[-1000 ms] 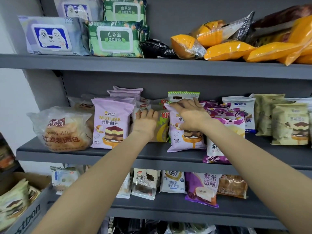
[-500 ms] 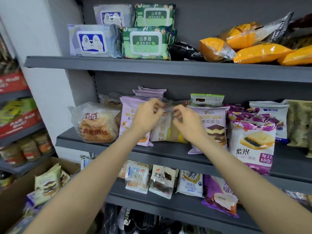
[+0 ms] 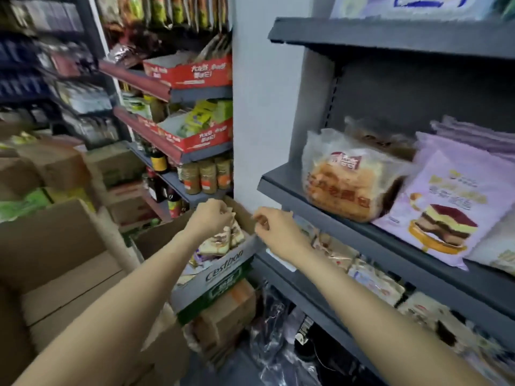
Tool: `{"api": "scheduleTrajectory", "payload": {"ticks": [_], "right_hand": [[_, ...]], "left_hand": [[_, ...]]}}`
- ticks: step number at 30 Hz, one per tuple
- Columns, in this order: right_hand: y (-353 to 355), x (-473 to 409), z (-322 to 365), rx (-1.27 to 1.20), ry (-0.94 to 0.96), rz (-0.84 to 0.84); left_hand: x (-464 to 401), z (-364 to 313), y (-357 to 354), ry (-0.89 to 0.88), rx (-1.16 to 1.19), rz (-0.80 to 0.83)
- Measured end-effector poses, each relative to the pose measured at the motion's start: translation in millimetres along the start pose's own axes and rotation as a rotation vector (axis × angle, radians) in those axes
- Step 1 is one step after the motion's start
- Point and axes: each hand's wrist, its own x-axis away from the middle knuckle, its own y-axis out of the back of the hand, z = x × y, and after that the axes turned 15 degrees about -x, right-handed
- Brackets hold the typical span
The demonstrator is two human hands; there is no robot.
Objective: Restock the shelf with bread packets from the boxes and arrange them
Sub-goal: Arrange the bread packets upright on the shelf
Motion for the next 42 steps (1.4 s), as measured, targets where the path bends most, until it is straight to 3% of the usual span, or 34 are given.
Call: {"api": "scheduleTrajectory", "payload": {"ticks": [4,10,16,19,21,26,31,36,42], "right_hand": [[-89,-89,-28,-0.009,-0.143,0.141],[-178,-203,-106,-0.139,-0.450,0.166],[-229,-276,-192,-0.165,-0.679,0.249],[-251,-305,-220,-0.368,-0.808,0.151],[-258,-314,-231,-0.262,-0.865,0.137],[-256,-311,-235,-0.399,-0.803,0.174],[-251,-291,-226,-0.617,-0.763,0.079],[-209,-257,-175,-0.705,-0.643,0.074],[-130,-185,-106,-0.730,-0.403,0.055]], "left_hand": [[-64,91,-25,0.133,-0.117,0.103],[-170,174,-93,0.197,-0.101,0.362],[-238,215,-171,0.370,0.199,0.534],[-253,233,-200,0.466,0.394,0.567],[-254,237,-209,0.482,0.491,0.581],[-251,238,-227,0.498,0.728,0.523],[-234,234,-210,0.540,0.846,0.383],[-208,211,-166,0.433,0.848,0.415],[-142,157,-91,0.267,0.870,0.266]]}}
